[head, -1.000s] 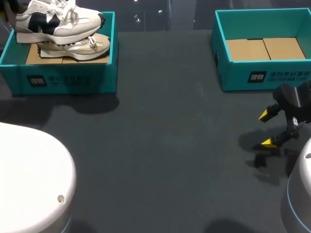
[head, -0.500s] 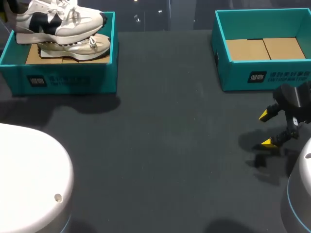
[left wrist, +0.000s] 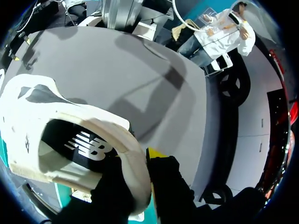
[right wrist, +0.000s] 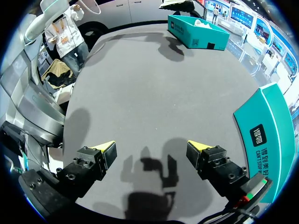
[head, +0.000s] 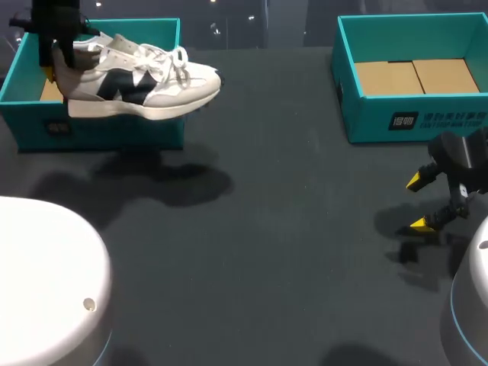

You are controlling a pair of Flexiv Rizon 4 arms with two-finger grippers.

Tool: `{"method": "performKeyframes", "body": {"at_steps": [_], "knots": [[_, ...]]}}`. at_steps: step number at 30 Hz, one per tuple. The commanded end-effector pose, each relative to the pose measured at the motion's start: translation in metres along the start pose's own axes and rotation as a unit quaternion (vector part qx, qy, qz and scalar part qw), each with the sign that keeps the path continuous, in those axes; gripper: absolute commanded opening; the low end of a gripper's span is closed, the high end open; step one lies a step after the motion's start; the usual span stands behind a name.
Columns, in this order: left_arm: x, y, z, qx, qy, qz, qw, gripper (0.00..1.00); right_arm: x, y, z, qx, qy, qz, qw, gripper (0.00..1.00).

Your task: Take the shoe out of the shoebox, open the shoe tongue, remove and reinsert the insole, then place the shoe into the shoebox

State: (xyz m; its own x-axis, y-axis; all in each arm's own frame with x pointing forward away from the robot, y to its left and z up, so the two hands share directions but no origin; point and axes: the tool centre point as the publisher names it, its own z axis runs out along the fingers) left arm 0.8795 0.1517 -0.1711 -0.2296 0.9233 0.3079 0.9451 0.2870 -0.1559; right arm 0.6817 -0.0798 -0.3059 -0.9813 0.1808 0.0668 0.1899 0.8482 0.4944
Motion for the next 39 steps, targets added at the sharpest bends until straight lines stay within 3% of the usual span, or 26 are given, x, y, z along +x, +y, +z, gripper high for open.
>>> {"method": "performKeyframes", "body": {"at_steps": [1,9,24,39], "knots": [[-0.011,-0.052,0.009,-0.067,0.004,-0.005,0.998,0.00,0.001,0.000,0.000,0.001,-0.001,0.000,1.000,1.00],[-0.058,-0.109,0.019,-0.067,0.014,0.005,0.998,0.00,0.001,0.000,0.000,0.001,-0.001,0.000,1.000,1.00],[-0.058,-0.109,0.019,-0.067,0.014,0.005,0.998,0.00,0.001,0.000,0.000,0.001,-0.001,0.000,1.000,1.00],[-0.163,-0.161,0.065,-0.077,0.023,0.060,0.995,0.00,0.001,0.000,0.000,0.001,-0.001,0.000,1.000,1.00]]}}
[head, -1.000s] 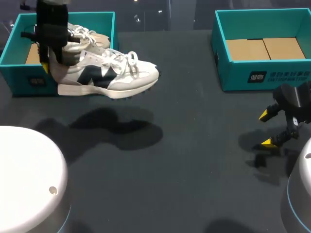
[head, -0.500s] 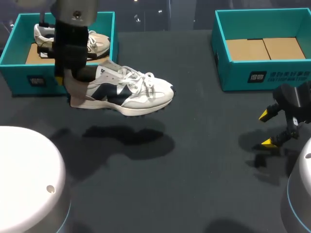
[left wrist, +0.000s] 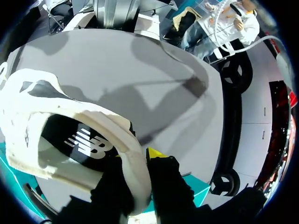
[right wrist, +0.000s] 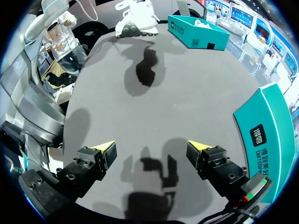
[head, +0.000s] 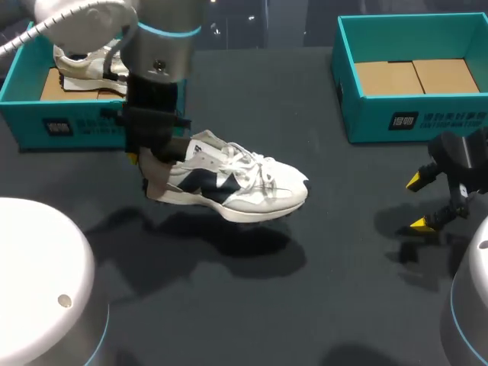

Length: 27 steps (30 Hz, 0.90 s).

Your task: Take the shoe out of the shoebox, open the shoe tongue, remove and reinsert the insole, then place the shoe into the shoebox

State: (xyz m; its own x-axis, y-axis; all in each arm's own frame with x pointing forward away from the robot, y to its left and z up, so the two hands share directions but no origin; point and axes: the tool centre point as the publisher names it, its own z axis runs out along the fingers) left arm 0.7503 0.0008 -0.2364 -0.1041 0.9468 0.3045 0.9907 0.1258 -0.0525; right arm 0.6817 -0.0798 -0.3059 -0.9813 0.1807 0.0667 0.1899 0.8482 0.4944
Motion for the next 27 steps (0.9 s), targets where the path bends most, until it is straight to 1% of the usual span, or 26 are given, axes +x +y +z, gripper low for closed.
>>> {"method": "performKeyframes", "body": {"at_steps": [1,5,7,12,17,23,27], "knots": [[-0.039,-0.006,0.015,-0.007,0.020,-0.001,1.000,0.00,0.001,0.000,0.000,0.001,-0.001,0.000,1.000,1.00],[-0.058,-0.015,0.029,-0.014,0.023,-0.002,1.000,0.00,0.001,0.000,0.000,0.001,-0.001,0.000,1.000,1.00],[-0.066,-0.018,0.035,-0.028,0.023,-0.006,0.999,0.00,0.001,0.000,0.000,0.001,-0.001,0.000,1.000,1.00],[-0.081,-0.025,0.049,-0.041,0.022,-0.009,0.999,0.00,0.001,0.000,0.000,0.001,-0.001,0.000,1.000,1.00],[-0.090,-0.031,0.064,-0.063,0.020,-0.024,0.998,0.00,0.001,0.000,0.000,0.001,-0.001,0.000,1.000,1.00],[-0.096,-0.032,0.079,-0.061,0.016,-0.028,0.998,0.00,0.001,0.000,0.000,0.001,-0.001,0.000,1.000,1.00],[-0.101,-0.033,0.087,-0.067,0.016,-0.027,0.997,0.00,0.001,0.000,0.000,0.001,-0.001,0.000,1.000,1.00]]}}
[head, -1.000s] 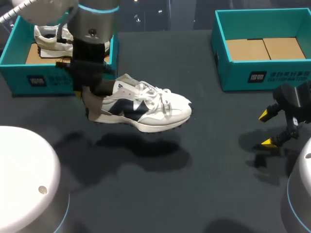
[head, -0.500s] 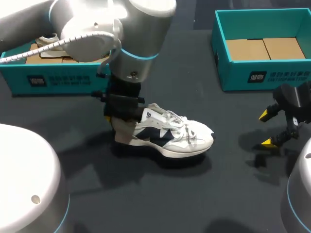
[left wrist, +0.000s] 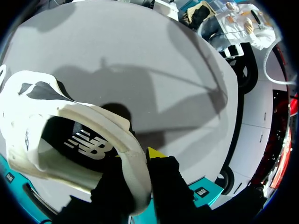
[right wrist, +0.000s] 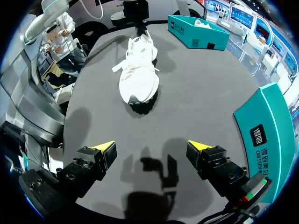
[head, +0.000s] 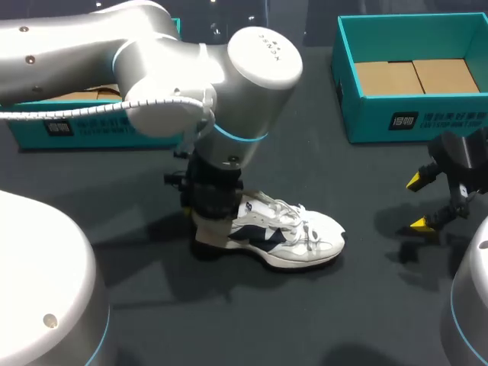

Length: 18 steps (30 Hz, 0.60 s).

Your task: Take the shoe out of the shoebox, open the shoe tongue, remove and reinsert the insole, then place the shoe into the shoebox

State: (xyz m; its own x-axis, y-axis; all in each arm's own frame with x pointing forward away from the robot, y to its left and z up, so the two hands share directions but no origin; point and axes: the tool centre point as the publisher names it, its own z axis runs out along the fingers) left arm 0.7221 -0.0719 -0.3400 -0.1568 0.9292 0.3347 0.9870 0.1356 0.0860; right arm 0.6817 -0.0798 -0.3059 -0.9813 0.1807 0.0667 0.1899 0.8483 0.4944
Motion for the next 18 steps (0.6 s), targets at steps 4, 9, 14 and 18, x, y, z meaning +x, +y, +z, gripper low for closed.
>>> {"method": "performKeyframes", "body": {"at_steps": [4,9,14,18], "knots": [[-0.007,-0.005,0.012,-0.008,-0.006,0.005,1.000,0.00,0.001,0.000,0.000,0.001,-0.001,0.000,1.000,1.00],[-0.011,-0.010,0.018,-0.014,-0.005,0.014,1.000,0.00,0.001,0.000,0.000,0.001,-0.001,0.000,1.000,1.00],[-0.012,-0.013,0.023,-0.010,-0.009,0.022,1.000,0.00,0.001,0.000,0.000,0.001,-0.001,0.000,1.000,1.00],[-0.012,-0.015,0.025,-0.010,-0.010,0.027,1.000,0.00,0.001,0.000,0.000,0.001,-0.001,0.000,1.000,1.00]]}}
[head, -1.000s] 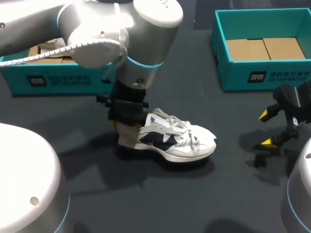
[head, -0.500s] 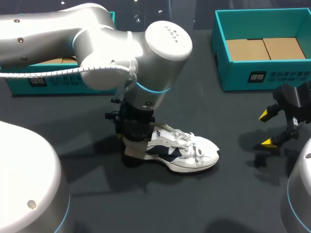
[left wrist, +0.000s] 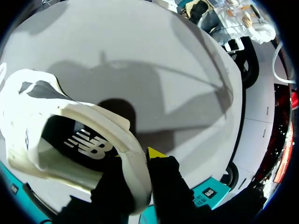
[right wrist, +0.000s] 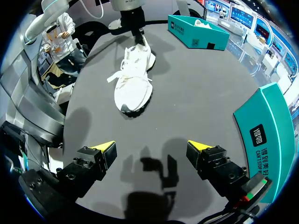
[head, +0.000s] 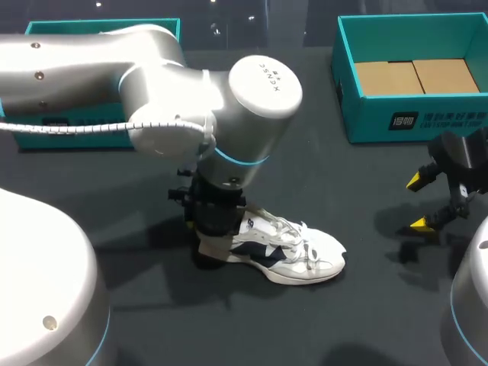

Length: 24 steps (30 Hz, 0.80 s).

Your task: Take the shoe out of the shoebox, open the shoe tongue, remove and reinsert the insole, then place the shoe into the shoebox

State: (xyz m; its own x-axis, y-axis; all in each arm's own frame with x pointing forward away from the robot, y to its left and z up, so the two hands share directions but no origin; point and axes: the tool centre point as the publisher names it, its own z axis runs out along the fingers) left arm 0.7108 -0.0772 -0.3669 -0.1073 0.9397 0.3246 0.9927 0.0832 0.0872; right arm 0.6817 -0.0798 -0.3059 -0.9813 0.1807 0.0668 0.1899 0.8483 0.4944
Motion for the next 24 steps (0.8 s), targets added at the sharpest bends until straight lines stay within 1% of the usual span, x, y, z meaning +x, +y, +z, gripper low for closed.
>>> {"method": "performKeyframes", "body": {"at_steps": [1,6,7,9,10,11,12,13,19,20,22,23,24], "knots": [[-0.001,-0.001,0.003,0.000,-0.003,0.006,1.000,0.00,0.001,0.000,0.000,0.001,-0.001,0.000,1.000,1.00],[-0.003,0.000,0.005,-0.004,-0.002,0.009,1.000,0.00,0.001,0.000,0.000,0.001,-0.001,0.000,1.000,1.00],[-0.003,0.000,0.005,-0.004,-0.003,0.009,1.000,0.21,0.001,0.000,0.000,0.001,-0.001,0.000,1.000,1.00],[-0.003,0.002,0.003,-0.003,-0.008,0.009,1.000,0.45,0.001,0.000,0.000,0.001,-0.001,0.000,1.000,1.00],[-0.002,0.003,0.001,-0.003,-0.014,0.007,1.000,0.60,0.001,0.000,0.000,0.001,-0.001,0.000,1.000,1.00],[-0.001,0.003,-0.002,-0.003,-0.020,0.003,1.000,0.71,0.001,0.000,0.000,0.001,-0.001,0.000,1.000,1.00],[0.001,0.004,-0.005,-0.003,-0.028,0.002,1.000,0.89,0.001,0.000,0.000,0.001,-0.001,0.000,1.000,1.00],[0.004,0.004,-0.011,-0.002,-0.036,0.001,0.999,0.99,0.001,0.000,0.000,0.001,-0.001,0.000,1.000,1.00],[0.021,0.007,-0.048,-0.012,-0.088,-0.016,0.996,1.00,0.001,0.000,0.000,0.001,-0.001,0.000,1.000,1.00],[0.025,0.008,-0.054,-0.008,-0.099,-0.022,0.995,1.00,0.001,0.000,0.000,0.001,-0.001,0.000,1.000,1.00],[0.036,0.012,-0.070,0.015,-0.124,-0.043,0.991,1.00,0.001,0.000,0.000,0.001,-0.001,0.000,1.000,1.00],[0.042,0.013,-0.077,0.028,-0.137,-0.054,0.989,1.00,0.001,0.000,0.000,0.001,-0.001,0.000,1.000,1.00],[0.050,0.014,-0.084,0.050,-0.157,-0.059,0.985,1.00,0.001,0.000,0.000,0.001,-0.001,0.000,1.000,1.00]]}}
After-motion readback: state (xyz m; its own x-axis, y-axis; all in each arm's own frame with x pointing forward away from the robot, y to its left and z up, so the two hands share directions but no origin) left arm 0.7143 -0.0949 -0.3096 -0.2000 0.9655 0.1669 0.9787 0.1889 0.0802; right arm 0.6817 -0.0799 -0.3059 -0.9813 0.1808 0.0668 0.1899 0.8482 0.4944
